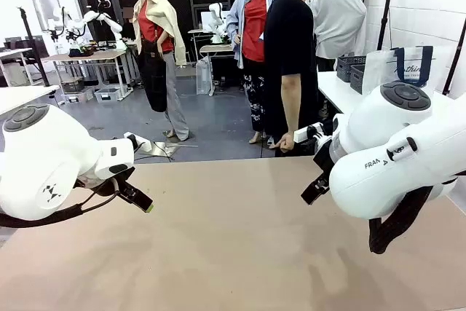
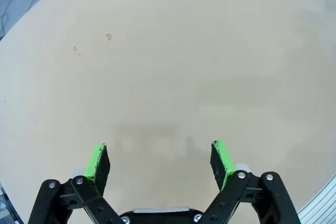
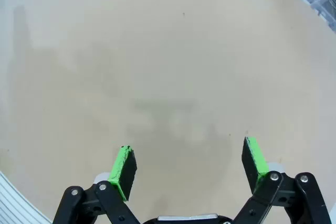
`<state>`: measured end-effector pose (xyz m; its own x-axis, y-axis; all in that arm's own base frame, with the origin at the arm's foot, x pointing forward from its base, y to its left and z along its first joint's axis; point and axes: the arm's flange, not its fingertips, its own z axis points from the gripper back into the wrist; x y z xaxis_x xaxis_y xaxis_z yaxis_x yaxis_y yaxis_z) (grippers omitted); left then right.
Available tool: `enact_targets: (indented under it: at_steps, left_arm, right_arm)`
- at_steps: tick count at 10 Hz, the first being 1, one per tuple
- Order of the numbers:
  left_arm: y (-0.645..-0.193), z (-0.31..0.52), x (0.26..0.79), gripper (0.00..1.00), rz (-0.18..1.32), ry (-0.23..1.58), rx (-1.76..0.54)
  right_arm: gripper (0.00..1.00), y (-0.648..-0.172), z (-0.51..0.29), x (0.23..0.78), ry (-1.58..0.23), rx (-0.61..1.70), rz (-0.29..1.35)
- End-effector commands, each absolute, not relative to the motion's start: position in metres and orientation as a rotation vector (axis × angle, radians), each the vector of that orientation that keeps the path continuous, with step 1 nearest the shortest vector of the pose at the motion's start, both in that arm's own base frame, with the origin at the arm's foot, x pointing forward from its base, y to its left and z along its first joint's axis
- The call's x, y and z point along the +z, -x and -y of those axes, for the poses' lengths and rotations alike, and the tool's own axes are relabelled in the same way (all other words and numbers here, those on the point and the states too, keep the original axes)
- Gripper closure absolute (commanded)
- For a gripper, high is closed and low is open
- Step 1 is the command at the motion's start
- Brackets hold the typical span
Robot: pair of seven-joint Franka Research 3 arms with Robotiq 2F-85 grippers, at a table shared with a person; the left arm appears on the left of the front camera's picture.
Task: Transfer purchased items from the store into the shopping bag.
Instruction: Open the Reusable shopping bag in the center of the table.
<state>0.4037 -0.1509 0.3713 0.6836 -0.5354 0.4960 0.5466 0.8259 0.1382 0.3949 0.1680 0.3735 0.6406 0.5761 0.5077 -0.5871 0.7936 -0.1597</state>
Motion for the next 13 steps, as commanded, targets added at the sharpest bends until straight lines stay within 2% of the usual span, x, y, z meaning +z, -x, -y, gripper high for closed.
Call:
enact_targets:
  at_steps: [1,13]
  left_arm:
    - [-0.4037,0.1509,0.3713,0.0,0.55,0.022,-0.607]
    - [-0.4037,0.1509,0.3713,0.0,0.55,0.022,-0.607]
  right_arm:
    - [0.0,-0.3949,-0.168,0.3735,-0.021,0.663,0.572]
    - [0.0,-0.3949,-0.168,0.3735,-0.021,0.663,0.572]
